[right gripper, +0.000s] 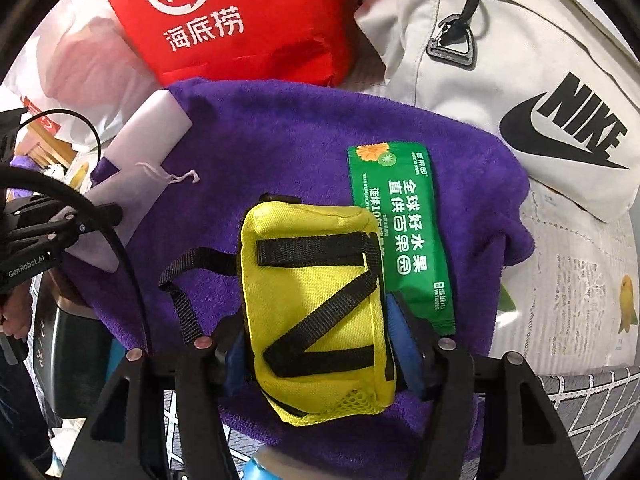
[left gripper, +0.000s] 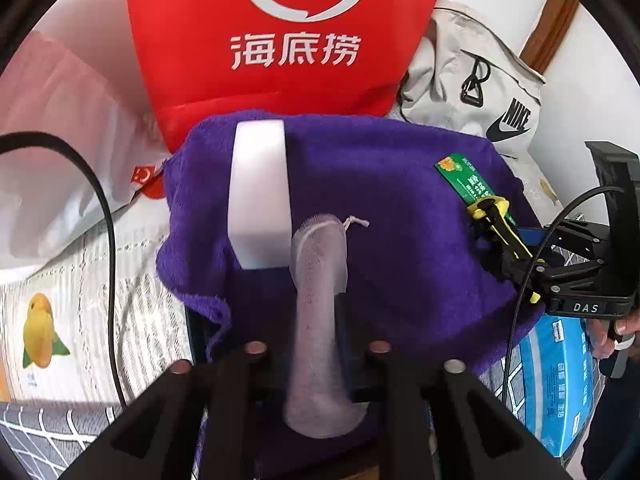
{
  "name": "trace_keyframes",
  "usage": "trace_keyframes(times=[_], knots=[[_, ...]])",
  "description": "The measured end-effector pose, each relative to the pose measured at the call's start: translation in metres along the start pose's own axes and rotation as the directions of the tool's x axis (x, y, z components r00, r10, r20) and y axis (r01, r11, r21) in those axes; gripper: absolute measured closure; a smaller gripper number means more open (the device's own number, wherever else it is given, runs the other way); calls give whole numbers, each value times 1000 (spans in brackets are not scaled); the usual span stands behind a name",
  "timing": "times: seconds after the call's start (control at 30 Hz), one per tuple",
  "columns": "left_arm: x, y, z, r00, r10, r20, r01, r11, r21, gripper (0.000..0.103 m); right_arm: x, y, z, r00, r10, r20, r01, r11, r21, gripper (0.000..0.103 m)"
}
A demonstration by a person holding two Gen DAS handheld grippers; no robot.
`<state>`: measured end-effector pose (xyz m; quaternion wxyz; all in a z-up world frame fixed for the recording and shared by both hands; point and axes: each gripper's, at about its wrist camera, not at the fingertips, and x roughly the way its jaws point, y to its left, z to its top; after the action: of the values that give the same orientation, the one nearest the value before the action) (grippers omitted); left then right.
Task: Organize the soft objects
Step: 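Release the yellow pouch with the right tool while the left tool lowers the white mesh bag onto the towel, then move the left tool to the white glove on the bed and grasp its fingertip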
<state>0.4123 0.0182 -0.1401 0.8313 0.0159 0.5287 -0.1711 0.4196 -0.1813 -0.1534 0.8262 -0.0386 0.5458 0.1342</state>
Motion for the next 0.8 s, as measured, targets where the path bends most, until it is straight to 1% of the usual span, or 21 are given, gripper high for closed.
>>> trace_keyframes(times=[0.1, 0.13, 0.17, 0.2, 0.23, 0.27, 0.33, 0.37, 0.43, 0.6, 0.8], knots=[[-1, -2, -1, 999, 50, 2, -50, 999, 4, 68, 1, 2, -1, 1000, 14, -7, -14, 1000, 1, 37], [-4, -2, -1, 998, 64, 6, -64, 998, -1, 67, 1, 1, -2, 1000, 10, -8, -10, 1000, 3, 37], [-6, -2, 0, 998, 66, 8, -66, 998, -6, 62, 1, 2, -1, 1000, 7, -5, -7, 1000, 6, 36], [-9, -2, 1, 998, 69, 9, -69, 997, -15, 56, 0, 3, -1, 1000, 8, -3, -8, 1000, 6, 36], [-11, -2, 2, 997, 75, 13, -75, 997, -20, 52, -1, 4, -1, 1000, 10, 0, -10, 1000, 6, 34], [-14, -2, 3, 996, 83, 19, -83, 996, -18, 47, -4, 6, -1, 1000, 13, 7, -13, 1000, 4, 30], [-18, -4, 3, 994, 106, 19, -106, 994, -16, 47, -8, 10, -1, 1000, 27, 13, -27, 1000, 6, 29], [-21, -3, 3, 994, 106, 24, -105, 994, -26, 47, -11, 10, -2, 999, 39, 12, -39, 999, 14, 29], [-26, -2, 3, 997, 77, 20, -76, 996, -35, 47, -15, 12, -2, 999, 49, 20, -50, 999, 16, 29], [-44, -4, 0, 995, 95, 36, -94, 995, -38, 47, -34, 13, -5, 996, 67, 55, -70, 997, 42, 29], [-67, -5, -13, 995, 83, 61, -80, 996, -51, 47, -72, 16, -20, 988, 75, 136, -85, 994, 66, 29]])
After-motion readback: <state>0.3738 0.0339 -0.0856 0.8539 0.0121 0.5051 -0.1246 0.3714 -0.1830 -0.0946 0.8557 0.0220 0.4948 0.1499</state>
